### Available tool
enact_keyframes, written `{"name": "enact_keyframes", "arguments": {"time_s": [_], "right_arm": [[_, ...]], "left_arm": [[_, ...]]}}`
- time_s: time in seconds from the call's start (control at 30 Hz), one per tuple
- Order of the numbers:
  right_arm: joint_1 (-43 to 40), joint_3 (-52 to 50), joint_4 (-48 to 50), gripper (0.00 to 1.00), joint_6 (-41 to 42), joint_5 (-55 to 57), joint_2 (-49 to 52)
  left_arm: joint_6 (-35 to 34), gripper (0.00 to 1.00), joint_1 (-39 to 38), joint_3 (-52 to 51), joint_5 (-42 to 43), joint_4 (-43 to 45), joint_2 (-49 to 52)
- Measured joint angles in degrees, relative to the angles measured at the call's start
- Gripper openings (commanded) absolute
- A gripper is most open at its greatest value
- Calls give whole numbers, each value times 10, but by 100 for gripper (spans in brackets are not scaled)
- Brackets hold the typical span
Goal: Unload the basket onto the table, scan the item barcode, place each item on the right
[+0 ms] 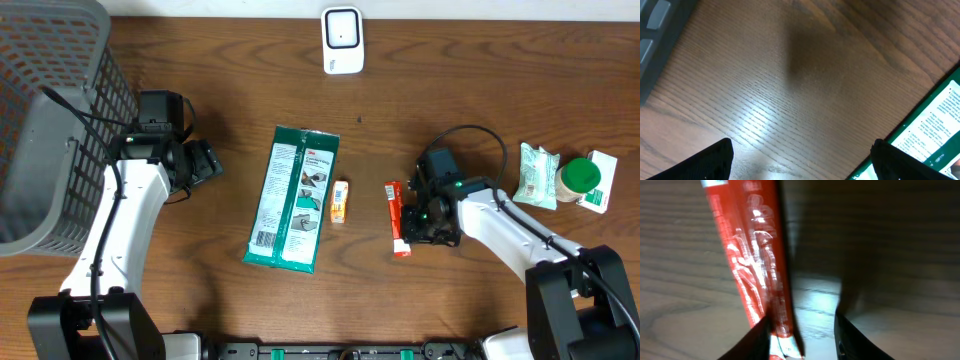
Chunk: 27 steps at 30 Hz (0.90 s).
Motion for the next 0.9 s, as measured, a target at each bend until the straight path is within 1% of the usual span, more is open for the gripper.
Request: {"name": "enact_keyframes", "arguments": {"time_s": [0.1,0.23,0.33,0.9], "right_arm": [[4,-7,13,30,2,-5,-4],[6,-9,17,28,2,-9,-5],[7,-9,18,25,3,-10,-6],[9,-9,17,33,26,-10,-6]], "left_arm": [[0,89,0,0,0,0,0],[0,89,0,0,0,0,0],[0,89,0,0,0,0,0],[0,89,0,0,0,0,0]]}}
